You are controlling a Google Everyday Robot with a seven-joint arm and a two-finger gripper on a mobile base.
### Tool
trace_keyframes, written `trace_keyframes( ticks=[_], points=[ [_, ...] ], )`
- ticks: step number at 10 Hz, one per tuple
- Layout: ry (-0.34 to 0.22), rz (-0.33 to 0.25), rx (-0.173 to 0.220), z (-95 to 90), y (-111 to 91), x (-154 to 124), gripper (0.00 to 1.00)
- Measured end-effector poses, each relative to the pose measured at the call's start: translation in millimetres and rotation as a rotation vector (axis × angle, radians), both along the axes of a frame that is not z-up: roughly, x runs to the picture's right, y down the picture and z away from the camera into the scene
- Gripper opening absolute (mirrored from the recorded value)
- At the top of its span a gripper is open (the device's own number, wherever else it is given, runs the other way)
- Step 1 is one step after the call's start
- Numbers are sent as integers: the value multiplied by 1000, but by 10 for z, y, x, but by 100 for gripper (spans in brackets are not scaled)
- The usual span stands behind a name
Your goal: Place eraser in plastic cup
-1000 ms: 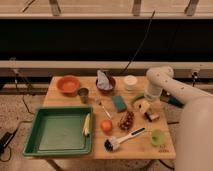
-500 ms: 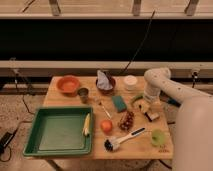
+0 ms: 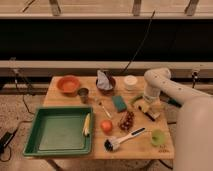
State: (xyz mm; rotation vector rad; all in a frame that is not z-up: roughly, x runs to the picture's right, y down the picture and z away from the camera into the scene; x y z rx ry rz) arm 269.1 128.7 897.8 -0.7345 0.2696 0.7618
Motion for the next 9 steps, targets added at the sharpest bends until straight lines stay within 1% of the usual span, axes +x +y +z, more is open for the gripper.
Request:
trace_keyframes(
  ticks=[2, 3, 4, 6, 8, 9],
  points=[
    [-27, 10, 30, -137, -112, -12, 0],
    [-49, 17, 51, -244, -196, -9, 0],
    [-80, 28, 81, -368, -298, -15, 0],
    [-143, 44, 124, -607, -418, -46, 0],
    [-214, 54, 169, -859, -443, -109, 0],
    [-229, 50, 179, -921, -442, -125, 0]
  ],
)
